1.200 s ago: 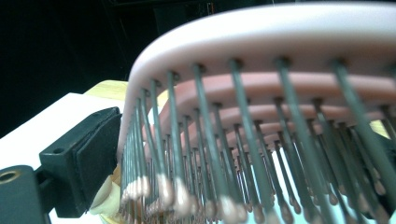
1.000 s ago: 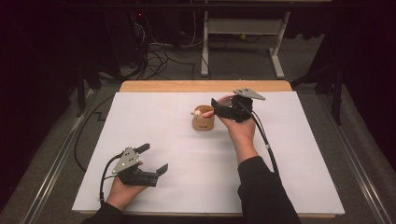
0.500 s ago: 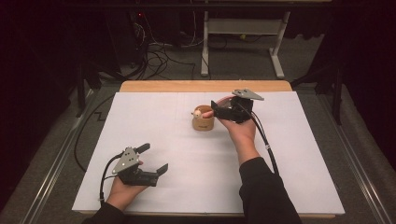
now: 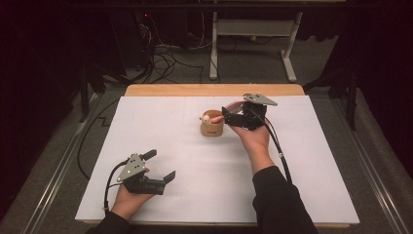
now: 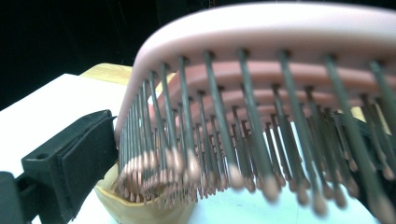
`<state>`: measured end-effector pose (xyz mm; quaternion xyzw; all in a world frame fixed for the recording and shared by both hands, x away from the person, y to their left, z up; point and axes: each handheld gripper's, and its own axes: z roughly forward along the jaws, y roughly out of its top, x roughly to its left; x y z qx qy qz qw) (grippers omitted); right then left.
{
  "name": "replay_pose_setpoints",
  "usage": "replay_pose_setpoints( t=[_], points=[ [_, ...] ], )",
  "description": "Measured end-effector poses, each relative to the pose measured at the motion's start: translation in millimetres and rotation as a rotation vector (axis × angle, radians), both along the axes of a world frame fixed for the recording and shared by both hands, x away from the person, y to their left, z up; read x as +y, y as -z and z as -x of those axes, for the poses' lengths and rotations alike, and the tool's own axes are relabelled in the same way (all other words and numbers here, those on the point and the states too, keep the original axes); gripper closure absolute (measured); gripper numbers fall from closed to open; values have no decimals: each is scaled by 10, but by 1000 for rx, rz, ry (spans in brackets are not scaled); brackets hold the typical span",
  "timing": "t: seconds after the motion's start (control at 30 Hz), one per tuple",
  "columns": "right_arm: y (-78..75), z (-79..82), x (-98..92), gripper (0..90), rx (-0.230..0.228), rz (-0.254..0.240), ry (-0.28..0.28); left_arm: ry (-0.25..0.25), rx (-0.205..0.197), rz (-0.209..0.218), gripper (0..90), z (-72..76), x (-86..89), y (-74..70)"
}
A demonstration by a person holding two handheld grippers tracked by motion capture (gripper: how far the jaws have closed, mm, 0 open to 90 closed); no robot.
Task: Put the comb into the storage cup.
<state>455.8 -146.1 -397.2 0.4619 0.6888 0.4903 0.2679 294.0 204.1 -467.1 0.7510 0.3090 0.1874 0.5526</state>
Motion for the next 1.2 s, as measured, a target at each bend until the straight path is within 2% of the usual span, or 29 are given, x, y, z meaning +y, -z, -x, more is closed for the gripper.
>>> replay_pose_setpoints(
  t=[0.63, 1.07, 1.2],
  points=[
    [97, 185, -113, 1, 12, 6, -6, 7, -1, -10, 0, -1, -17, 5],
    [347, 405, -174, 2, 29, 52, -32, 5, 12, 10, 0, 0, -16, 0],
    [424, 493, -202, 2, 35, 54, -40, 3, 14, 7, 0, -7, -10, 5]
  ],
)
